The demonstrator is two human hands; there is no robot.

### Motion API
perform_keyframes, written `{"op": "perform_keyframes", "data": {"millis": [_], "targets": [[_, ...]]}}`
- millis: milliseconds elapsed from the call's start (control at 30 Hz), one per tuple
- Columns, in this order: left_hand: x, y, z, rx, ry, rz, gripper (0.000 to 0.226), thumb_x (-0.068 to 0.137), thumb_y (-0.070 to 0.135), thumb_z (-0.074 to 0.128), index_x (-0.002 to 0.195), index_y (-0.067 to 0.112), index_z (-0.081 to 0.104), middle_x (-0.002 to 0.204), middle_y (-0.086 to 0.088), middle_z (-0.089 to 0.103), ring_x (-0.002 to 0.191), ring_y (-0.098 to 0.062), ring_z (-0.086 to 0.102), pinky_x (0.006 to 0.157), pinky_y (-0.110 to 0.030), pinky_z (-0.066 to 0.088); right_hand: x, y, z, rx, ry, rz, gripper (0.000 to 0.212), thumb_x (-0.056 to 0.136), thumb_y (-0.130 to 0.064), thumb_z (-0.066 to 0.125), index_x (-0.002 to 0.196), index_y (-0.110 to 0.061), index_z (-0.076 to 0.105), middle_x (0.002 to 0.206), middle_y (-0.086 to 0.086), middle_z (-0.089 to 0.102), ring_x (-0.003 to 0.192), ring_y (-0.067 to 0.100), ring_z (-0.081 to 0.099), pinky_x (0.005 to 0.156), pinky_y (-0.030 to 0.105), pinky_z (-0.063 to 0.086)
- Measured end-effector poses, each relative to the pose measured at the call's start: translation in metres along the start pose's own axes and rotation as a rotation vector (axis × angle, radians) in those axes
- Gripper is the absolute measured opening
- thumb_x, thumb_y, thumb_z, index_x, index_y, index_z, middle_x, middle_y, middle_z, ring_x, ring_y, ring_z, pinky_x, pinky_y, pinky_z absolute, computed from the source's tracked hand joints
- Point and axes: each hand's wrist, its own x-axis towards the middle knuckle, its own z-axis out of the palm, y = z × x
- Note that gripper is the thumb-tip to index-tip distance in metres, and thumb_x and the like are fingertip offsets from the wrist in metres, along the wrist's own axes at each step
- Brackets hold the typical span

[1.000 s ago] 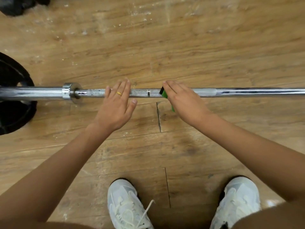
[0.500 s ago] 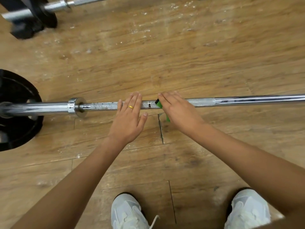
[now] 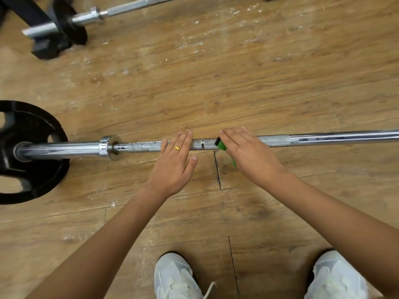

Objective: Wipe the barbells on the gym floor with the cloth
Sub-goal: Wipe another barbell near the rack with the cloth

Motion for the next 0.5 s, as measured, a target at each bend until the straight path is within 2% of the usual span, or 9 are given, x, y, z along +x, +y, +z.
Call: {"op": "perform_keyframes", "data": {"millis": [233,400,500], "targets": [[-0.017,0.008,0.008,-0.004,0.004,-0.018,0.069,0.104,0.049,0.021,0.162,0.014,0.011,0.168,0.0,0.014,0.154,-0.017,0.008,0.123,-0.044,-0.002,-0.003,-0.016,-0.001,0.012,-0.046,0.025,0.068,0.068,0.001,0.084,0.131,0.005,0.059,0.123,0.018,0.066,0.117,0.033,0.062,0.115,0.044,0.027],[-0.034,0.01,0.009,-0.03,0.0,-0.022,0.067,0.105,0.048,0.022,0.162,0.017,0.007,0.169,0.003,0.009,0.155,-0.013,-0.001,0.125,-0.043,-0.003,-0.024,-0.011,-0.009,0.056,-0.086,-0.052,0.063,0.085,-0.005,0.075,0.142,0.0,0.05,0.138,0.016,0.057,0.13,0.03,0.053,0.119,0.039,0.022],[-0.044,0.012,0.011,-0.048,-0.002,-0.025,0.067,0.105,0.05,0.021,0.162,0.019,0.006,0.169,0.006,0.006,0.155,-0.01,-0.005,0.125,-0.042,-0.005,-0.033,-0.011,-0.013,0.064,-0.117,-0.003,0.062,0.086,-0.005,0.074,0.143,0.0,0.049,0.14,0.017,0.057,0.131,0.032,0.053,0.118,0.041,0.022]]}}
